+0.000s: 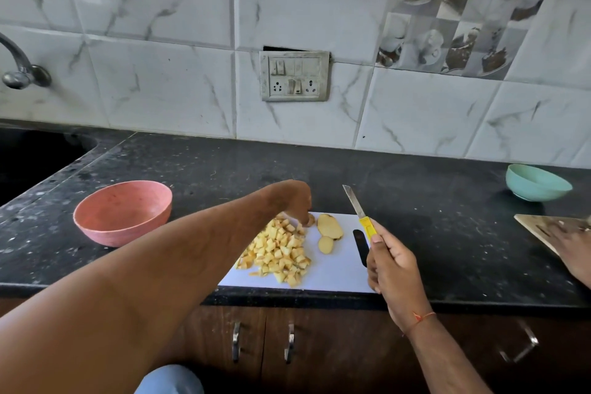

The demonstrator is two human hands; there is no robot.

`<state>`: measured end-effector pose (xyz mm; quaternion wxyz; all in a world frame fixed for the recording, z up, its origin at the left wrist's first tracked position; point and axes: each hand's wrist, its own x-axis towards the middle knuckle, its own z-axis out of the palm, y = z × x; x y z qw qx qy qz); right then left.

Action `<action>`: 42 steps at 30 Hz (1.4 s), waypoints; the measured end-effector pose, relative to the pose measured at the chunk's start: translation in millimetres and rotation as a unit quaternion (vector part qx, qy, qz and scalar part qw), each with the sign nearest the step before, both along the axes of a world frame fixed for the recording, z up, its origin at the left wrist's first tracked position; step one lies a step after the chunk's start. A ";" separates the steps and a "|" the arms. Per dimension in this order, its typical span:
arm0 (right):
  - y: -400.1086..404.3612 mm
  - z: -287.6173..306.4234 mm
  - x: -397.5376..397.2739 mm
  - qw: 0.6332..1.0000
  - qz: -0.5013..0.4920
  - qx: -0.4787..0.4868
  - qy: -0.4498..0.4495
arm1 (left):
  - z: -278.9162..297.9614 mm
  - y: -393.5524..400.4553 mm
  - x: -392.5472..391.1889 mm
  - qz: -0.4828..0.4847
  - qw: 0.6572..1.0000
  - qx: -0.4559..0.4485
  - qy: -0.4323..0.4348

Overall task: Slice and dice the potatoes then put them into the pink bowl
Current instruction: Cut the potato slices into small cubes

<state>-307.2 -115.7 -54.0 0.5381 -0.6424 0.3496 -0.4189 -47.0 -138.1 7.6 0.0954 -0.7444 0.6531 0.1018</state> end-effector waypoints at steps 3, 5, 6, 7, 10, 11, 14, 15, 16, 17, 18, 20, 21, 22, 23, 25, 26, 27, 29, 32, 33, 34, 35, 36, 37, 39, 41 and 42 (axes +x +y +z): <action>-1.7 -1.9 0.1 1.000 -0.001 -0.007 0.008 | -3.1 -6.4 6.1 0.023 0.999 -0.013 0.040; -2.4 -3.5 0.7 1.000 -0.005 -0.018 0.021 | -5.2 -8.3 10.4 0.039 0.997 -0.034 0.061; -2.6 -4.5 0.9 0.999 -0.008 -0.022 0.027 | -6.8 -8.8 12.0 0.046 0.995 -0.045 0.072; -2.9 -5.3 1.1 0.999 -0.009 -0.025 0.029 | -7.8 -9.2 13.7 0.054 0.993 -0.063 0.079; -3.1 -6.2 0.4 0.999 -0.011 -0.027 0.030 | -3.0 -0.9 17.0 0.064 0.975 -0.187 0.106; -2.9 -6.1 0.0 0.999 -0.011 -0.028 0.033 | 2.5 6.8 16.9 0.061 0.966 -0.223 0.112; -2.4 -6.2 -0.6 0.999 -0.007 -0.029 0.030 | 18.2 45.4 16.8 0.065 0.947 -0.288 0.130; -2.8 -6.1 -0.9 0.999 -0.008 -0.030 0.028 | 19.1 62.0 18.9 0.075 0.939 -0.308 0.131; -2.2 -6.5 -1.3 0.999 -0.008 -0.032 0.026 | 17.1 81.2 23.1 0.087 0.933 -0.323 0.133; -3.2 -6.7 -1.7 0.999 -0.009 -0.034 0.024 | 13.6 100.7 28.8 0.095 0.928 -0.332 0.138; -2.9 -8.0 -1.3 0.999 -0.010 -0.034 0.022 | 7.2 122.6 35.9 0.096 0.926 -0.334 0.146; -3.5 -8.7 -1.2 0.999 -0.014 -0.035 0.017 | -9.4 160.9 49.6 0.103 0.927 -0.325 0.155; -2.6 -9.0 -0.5 0.999 -0.016 -0.038 0.016 | -18.1 178.2 54.7 0.118 0.927 -0.322 0.154; -2.5 -9.0 -0.8 0.999 -0.020 -0.044 0.019 | -27.1 192.0 57.7 0.136 0.924 -0.324 0.154; -0.6 -9.2 0.3 0.998 -0.024 -0.051 0.023 | -35.6 205.8 60.4 0.152 0.919 -0.329 0.155; 1.7 -9.5 1.8 0.996 -0.036 -0.068 0.039 | -52.9 222.7 61.8 0.160 0.912 -0.338 0.168; 4.1 -8.9 3.6 0.995 -0.042 -0.077 0.050 | -60.9 229.6 62.5 0.158 0.907 -0.344 0.186; 5.3 -8.3 4.6 0.993 -0.048 -0.086 0.062 | -68.2 233.6 62.4 0.155 0.900 -0.350 0.207; 9.5 -4.9 7.9 0.988 -0.057 -0.105 0.093 | -78.5 240.6 63.9 0.143 0.890 -0.363 0.236; 29.6 1.8 15.2 0.975 -0.033 -0.159 0.152 | -84.3 247.6 67.2 0.104 0.893 -0.356 0.256; 42.0 3.5 19.7 0.968 -0.011 -0.184 0.170 | -84.2 249.6 69.7 0.094 0.896 -0.347 0.261; 56.4 4.7 24.4 0.960 0.012 -0.208 0.187 | -83.9 250.9 71.8 0.088 0.899 -0.337 0.266; 72.0 5.9 29.8 0.950 0.030 -0.232 0.205 | -84.0 251.4 74.7 0.087 0.900 -0.330 0.273; 88.7 7.1 36.6 0.938 0.044 -0.259 0.225 | -84.9 252.0 77.6 0.088 0.899 -0.326 0.279; 105.0 7.5 43.2 0.923 0.053 -0.287 0.252 | -85.7 251.6 79.7 0.089 0.898 -0.325 0.283; 134.7 9.4 55.1 0.886 0.067 -0.335 0.314 | -87.0 250.3 80.8 0.093 0.895 -0.327 0.287; 155.2 10.6 64.1 0.865 0.076 -0.352 0.350 | -86.9 249.3 79.0 0.104 0.891 -0.336 0.288; 162.4 10.6 67.3 0.856 0.080 -0.357 0.364 | -86.5 248.8 77.6 0.108 0.889 -0.341 0.287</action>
